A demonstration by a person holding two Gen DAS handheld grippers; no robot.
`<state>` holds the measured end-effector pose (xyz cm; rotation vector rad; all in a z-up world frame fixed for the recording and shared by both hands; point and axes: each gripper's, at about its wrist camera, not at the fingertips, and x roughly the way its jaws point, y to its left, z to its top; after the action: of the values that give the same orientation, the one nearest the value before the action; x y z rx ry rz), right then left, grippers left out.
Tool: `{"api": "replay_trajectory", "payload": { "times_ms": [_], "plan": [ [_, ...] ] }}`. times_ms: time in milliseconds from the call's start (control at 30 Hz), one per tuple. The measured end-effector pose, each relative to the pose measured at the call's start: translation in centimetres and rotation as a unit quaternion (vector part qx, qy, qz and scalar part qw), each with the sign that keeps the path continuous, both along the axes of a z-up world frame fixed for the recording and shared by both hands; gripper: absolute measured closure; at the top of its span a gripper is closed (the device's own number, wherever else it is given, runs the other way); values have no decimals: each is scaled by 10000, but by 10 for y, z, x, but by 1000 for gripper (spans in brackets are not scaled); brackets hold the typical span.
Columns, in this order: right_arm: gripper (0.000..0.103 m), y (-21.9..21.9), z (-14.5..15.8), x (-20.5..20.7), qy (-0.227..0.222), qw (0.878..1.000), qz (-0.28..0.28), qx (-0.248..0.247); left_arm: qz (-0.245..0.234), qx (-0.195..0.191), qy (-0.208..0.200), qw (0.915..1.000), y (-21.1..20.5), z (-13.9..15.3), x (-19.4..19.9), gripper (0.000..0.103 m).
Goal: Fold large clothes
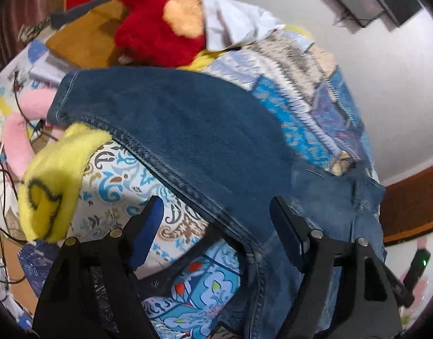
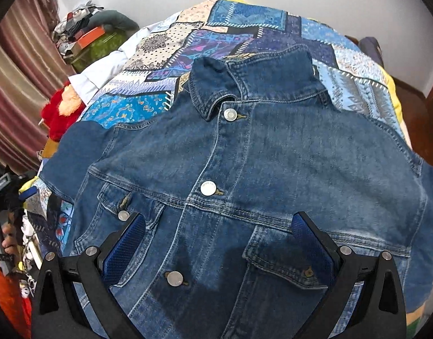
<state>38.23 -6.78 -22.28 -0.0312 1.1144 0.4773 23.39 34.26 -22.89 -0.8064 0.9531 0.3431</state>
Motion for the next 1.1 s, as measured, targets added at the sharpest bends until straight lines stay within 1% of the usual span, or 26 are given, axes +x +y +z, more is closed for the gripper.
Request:
{"api": "replay_trajectory", "payload": {
  "times_ms": [67, 100, 133, 200, 233, 300, 367, 433, 467, 533, 567, 600, 633, 733, 833, 933, 1033, 1100],
  "plan": [
    [0, 1, 1, -1, 34, 10000, 24, 53, 115, -216, -13, 9997, 9, -11, 5, 26],
    [0, 1, 2, -2, 15, 10000, 48, 60, 150, -245, -18, 9996, 14, -16, 10, 28],
    [0, 1, 4, -4, -31, 10000, 76, 46, 172, -201, 38, 9996, 15, -19, 14, 30],
    [0, 1, 9, -8, -167, 9998, 125, -32, 251, -161, 87, 9995, 18, -24, 22, 30],
    [0, 1, 13, -11, -240, 9996, 143, -76, 277, -43, 97, 9996, 19, -23, 27, 30],
    [0, -2, 16, -14, -320, 9993, 161, -125, 281, 347, 162, 9989, 17, -19, 39, 32],
    [0, -6, 22, -18, -450, 9987, 148, -183, 264, 721, 336, 9965, 14, -18, 48, 40],
    [0, -10, 28, -22, -532, 9983, 144, -174, 208, 1225, 585, 9905, 9, -18, 58, 60],
    [0, -12, 31, -24, -573, 9981, 133, -163, 135, 1483, 680, 9865, 6, -18, 63, 63],
    [0, -17, 38, -28, -673, 9976, 113, -153, 126, 1800, 796, 9804, 1, -14, 67, 81],
    [0, -19, 41, -31, -756, 9969, 105, -178, 111, 1903, 811, 9783, -1, -11, 68, 82],
    [0, -21, 44, -33, -836, 9962, 99, -213, 74, 1968, 754, 9775, -4, -6, 68, 85],
    [0, -23, 47, -36, -929, 9953, 100, -257, 64, 2015, 714, 9769, -5, -2, 67, 92],
    [0, -26, 58, -44, -1186, 9921, 132, -391, -39, 2213, 459, 9741, -18, 21, 67, 93],
    [0, -28, 68, -52, -1410, 9886, 168, -511, -231, 2476, 108, 9685, -42, 53, 70, 95],
    [0, -29, 78, -62, -1672, 9834, 263, -649, -554, 2557, -162, 9650, -68, 76, 77, 95],
    [0, -28, 85, -71, -1895, 9782, 338, -784, -828, 2587, -444, 9614, -97, 92, 85, 97],
    [0, -28, 88, -77, -2024, 9745, 382, -889, -1098, 2554, -676, 9582, -121, 99, 89, 98]
  ]
}}
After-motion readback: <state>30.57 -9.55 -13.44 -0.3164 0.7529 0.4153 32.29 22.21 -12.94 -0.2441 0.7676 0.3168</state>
